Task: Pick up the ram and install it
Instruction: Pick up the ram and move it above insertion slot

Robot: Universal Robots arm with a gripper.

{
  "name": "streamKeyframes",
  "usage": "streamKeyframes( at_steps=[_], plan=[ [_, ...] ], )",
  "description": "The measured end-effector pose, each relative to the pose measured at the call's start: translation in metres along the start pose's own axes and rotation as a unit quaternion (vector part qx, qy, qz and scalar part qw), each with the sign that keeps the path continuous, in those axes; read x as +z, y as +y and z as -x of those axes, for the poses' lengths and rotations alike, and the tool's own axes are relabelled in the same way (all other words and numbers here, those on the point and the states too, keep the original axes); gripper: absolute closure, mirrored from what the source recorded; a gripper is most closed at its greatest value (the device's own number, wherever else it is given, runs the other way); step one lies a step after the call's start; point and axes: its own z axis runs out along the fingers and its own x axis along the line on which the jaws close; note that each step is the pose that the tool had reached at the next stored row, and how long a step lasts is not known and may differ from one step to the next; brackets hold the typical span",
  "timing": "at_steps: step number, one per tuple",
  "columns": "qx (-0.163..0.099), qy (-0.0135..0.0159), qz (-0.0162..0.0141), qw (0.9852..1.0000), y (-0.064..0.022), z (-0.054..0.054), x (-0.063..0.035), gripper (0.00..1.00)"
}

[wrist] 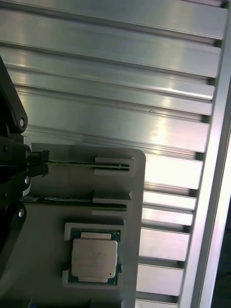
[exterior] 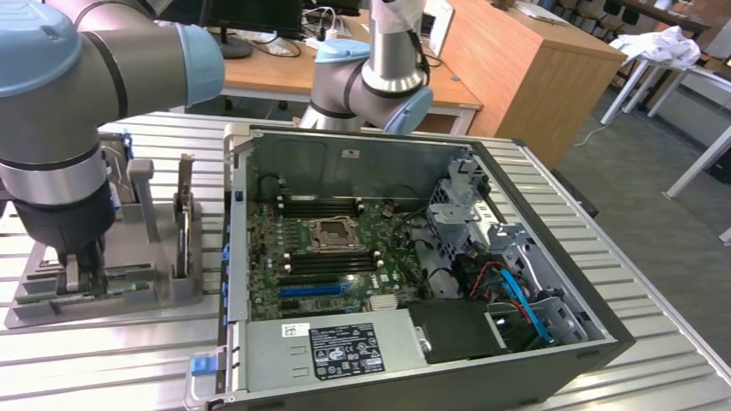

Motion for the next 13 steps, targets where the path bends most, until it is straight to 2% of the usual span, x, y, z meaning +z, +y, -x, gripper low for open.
streamKeyframes(
  at_steps=[13],
  plan=[
    [0.000, 0.0000, -0.0001, 1.0000, 0.0005, 0.000, -0.0110, 0.88]
  ],
)
